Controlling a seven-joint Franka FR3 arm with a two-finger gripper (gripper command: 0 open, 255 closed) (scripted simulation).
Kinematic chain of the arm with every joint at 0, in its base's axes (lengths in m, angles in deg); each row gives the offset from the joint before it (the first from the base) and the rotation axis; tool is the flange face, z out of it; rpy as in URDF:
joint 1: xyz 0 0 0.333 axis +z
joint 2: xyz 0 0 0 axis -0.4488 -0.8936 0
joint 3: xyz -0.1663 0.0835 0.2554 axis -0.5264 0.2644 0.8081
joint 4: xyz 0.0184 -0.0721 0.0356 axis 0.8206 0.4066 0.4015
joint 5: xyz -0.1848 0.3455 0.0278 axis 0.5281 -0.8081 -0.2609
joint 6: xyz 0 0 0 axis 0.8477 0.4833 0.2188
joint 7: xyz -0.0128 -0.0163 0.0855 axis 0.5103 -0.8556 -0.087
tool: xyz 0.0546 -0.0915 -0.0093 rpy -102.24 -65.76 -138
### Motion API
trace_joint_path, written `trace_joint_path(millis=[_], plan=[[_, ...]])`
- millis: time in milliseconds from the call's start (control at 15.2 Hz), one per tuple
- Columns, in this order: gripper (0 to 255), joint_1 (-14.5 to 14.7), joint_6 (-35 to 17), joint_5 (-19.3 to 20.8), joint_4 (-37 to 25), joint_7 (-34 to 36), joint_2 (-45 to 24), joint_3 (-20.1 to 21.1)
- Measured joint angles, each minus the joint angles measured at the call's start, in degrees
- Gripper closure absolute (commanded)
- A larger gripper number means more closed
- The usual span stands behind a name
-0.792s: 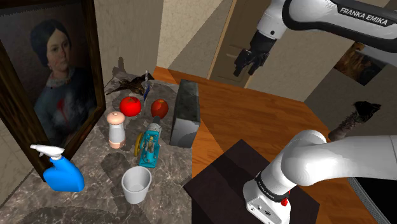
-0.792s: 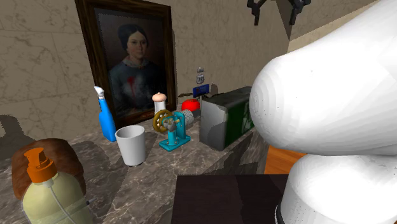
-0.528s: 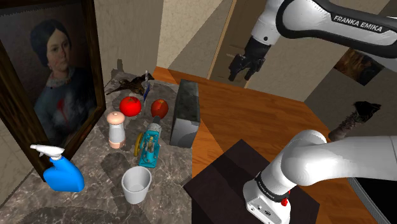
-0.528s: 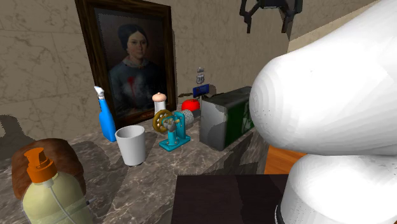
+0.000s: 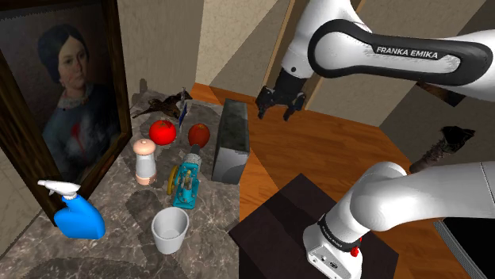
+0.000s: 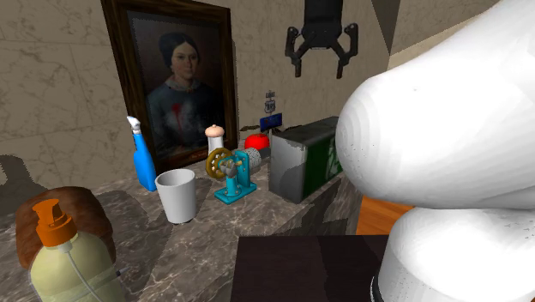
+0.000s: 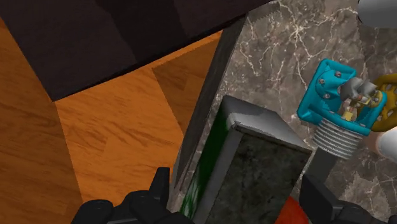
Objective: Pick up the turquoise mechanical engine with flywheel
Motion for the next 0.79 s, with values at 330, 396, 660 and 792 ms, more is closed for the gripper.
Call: trace_joint_path(millis=[330,396,660,792], plan=[[0,-0.45,-7.02,-3.26,1.08,12.84,-6.61,6.71],[0,-0.62,-8.24,-3.71,0.90,15.35,-8.12,7.94],[0,-1.76,-13.75,-4.43,-0.60,25.52,-15.63,12.73],[0,-2.48,-16.58,-4.01,-1.96,30.89,-20.05,15.10]])
